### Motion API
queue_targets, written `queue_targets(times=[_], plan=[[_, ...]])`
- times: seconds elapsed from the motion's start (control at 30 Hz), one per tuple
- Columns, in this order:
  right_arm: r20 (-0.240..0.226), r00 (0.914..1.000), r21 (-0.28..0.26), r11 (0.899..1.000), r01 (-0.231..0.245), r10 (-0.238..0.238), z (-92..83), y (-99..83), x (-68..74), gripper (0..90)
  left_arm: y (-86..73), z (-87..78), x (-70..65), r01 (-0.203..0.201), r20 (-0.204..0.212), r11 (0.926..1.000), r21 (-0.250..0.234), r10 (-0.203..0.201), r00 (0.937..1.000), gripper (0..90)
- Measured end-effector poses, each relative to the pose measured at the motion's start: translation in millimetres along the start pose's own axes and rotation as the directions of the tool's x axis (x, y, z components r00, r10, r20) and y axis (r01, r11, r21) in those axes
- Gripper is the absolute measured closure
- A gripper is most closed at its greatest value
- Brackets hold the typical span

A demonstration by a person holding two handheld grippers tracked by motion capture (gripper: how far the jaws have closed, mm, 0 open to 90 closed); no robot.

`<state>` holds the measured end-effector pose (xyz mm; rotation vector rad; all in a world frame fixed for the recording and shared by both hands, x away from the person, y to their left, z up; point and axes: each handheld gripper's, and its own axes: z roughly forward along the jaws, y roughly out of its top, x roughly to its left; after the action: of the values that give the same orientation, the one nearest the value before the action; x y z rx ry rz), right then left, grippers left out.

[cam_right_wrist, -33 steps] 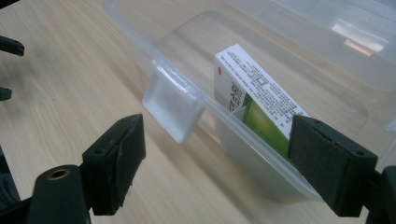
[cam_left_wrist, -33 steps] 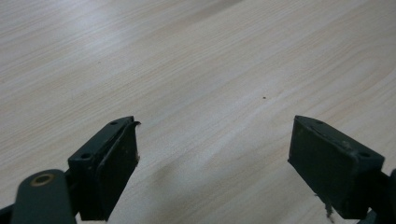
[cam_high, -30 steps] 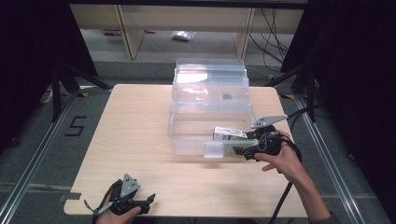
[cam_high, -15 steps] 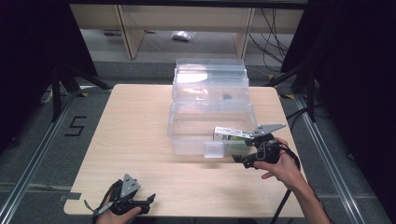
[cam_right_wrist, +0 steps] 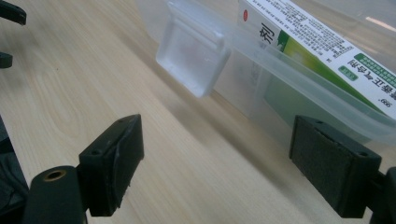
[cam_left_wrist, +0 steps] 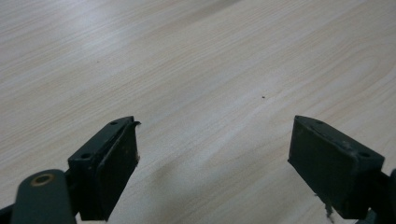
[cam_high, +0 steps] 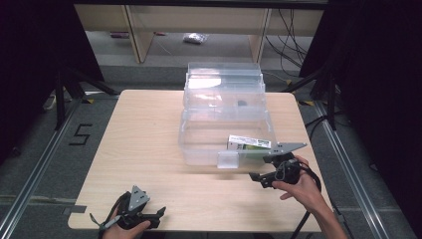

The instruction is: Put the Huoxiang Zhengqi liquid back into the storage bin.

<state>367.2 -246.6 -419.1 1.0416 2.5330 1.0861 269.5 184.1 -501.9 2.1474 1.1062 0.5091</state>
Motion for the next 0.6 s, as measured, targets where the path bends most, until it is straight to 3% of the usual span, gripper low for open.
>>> queue_targets(times=[0.03, 0.07, 0.2, 0.23, 0.27, 0.3, 0.43, 0.47, 0.6], plan=[[-0.006, 1.0, -0.023, 1.0, -0.004, 0.004, 1.4, -1.8, 1.3, 18.7, 0.0, -0.1, 0.0, 0.0, 0.0, 1.0, 0.0, 0.0, 1.0, 15.0], [-0.009, 1.0, 0.002, 1.0, 0.001, -0.001, -0.4, -2.8, 1.6, 18.5, 0.0, -0.1, 0.0, -0.001, 0.0, 1.0, 0.0, 0.001, 1.0, 15.0], [0.012, 0.9999, -0.007, 1.0, 0.009, -0.008, -1.0, -8.9, 3.2, 17.3, 0.0, -0.1, 0.0, -0.001, 0.0, 1.0, 0.0, 0.001, 1.0, 15.0], [0.002, 0.9997, -0.043, 0.999, 0.023, -0.023, 1.4, -10.4, 2.9, 16.8, 0.0, -0.1, -0.1, 0.0, 0.0, 1.0, -0.001, 0.0, 1.0, 15.0], [0.012, 0.9999, -0.017, 1.0, 0.005, -0.005, -1.5, -11.5, 5.4, 16.8, -0.2, 1.1, -1.6, 0.02, 0.0, 0.9996, -0.018, -0.02, 0.9998, 15.0], [0.02, 0.9997, -0.031, 0.999, 0.011, -0.01, -1.9, -12.6, 5.1, 16.8, -0.3, 1.9, -2.5, 0.034, -0.002, 0.999, -0.029, -0.034, 0.9994, 15.0], [0.016, 0.9999, -0.037, 0.999, -0.005, 0.006, -3.6, -19.0, 8.6, 16.6, -0.3, 1.8, -2.0, 0.032, 0.003, 0.9991, -0.03, -0.032, 0.9995, 15.0], [0.019, 0.9997, -0.04, 0.999, -0.011, 0.012, -3.6, -21.1, 9.6, 16.6, 0.1, -0.3, 0.5, -0.003, 0.005, 1.0, 0.0, 0.003, 1.0, 15.0], [0.012, 0.9997, -0.042, 0.999, -0.023, 0.023, -4.3, -28.6, 11.0, 16.5, -0.2, 1.7, -2.1, 0.031, 0.002, 0.9991, -0.03, -0.031, 0.9995, 15.0]])
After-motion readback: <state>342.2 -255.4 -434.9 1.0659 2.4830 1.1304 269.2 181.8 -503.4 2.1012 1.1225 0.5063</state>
